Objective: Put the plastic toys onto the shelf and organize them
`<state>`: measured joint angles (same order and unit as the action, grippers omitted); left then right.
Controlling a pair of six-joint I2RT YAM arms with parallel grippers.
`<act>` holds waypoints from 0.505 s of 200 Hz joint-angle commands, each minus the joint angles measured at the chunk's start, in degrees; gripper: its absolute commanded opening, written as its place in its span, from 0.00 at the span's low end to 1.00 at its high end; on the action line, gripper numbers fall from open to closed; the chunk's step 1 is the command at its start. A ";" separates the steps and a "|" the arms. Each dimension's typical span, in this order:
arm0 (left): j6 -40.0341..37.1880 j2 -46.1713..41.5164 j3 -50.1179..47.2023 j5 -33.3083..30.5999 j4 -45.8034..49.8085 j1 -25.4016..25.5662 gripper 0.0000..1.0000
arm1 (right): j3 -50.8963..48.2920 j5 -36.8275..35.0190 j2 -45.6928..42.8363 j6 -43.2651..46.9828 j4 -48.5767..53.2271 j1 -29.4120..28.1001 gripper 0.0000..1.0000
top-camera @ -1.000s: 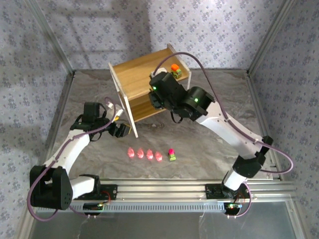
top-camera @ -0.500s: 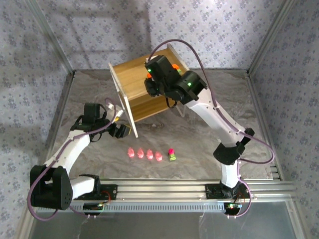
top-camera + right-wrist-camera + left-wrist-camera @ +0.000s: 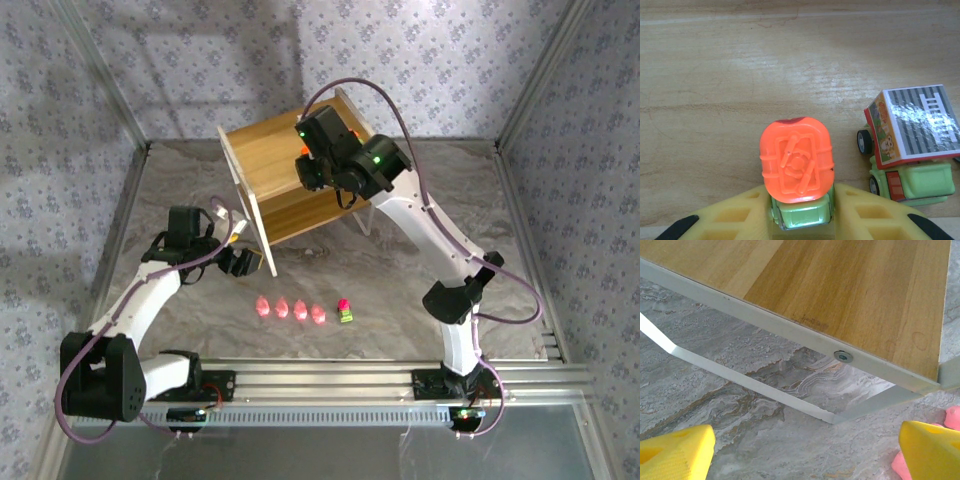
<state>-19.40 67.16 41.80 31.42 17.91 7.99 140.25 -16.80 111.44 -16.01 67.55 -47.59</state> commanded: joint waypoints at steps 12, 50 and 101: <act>0.49 -0.79 -0.52 -0.13 -0.42 0.36 0.95 | 2.22 0.12 0.97 1.60 1.59 0.31 0.36; 0.67 -0.87 -0.34 -0.13 -0.33 0.36 0.95 | 1.79 -0.10 1.14 1.51 1.20 0.39 0.39; 0.94 -1.19 -0.32 -0.48 0.00 0.35 0.95 | 1.91 0.10 1.33 1.58 0.29 0.75 0.40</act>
<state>-19.16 67.16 41.80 31.14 17.93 8.03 140.53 -16.67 111.68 -15.35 67.68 -47.37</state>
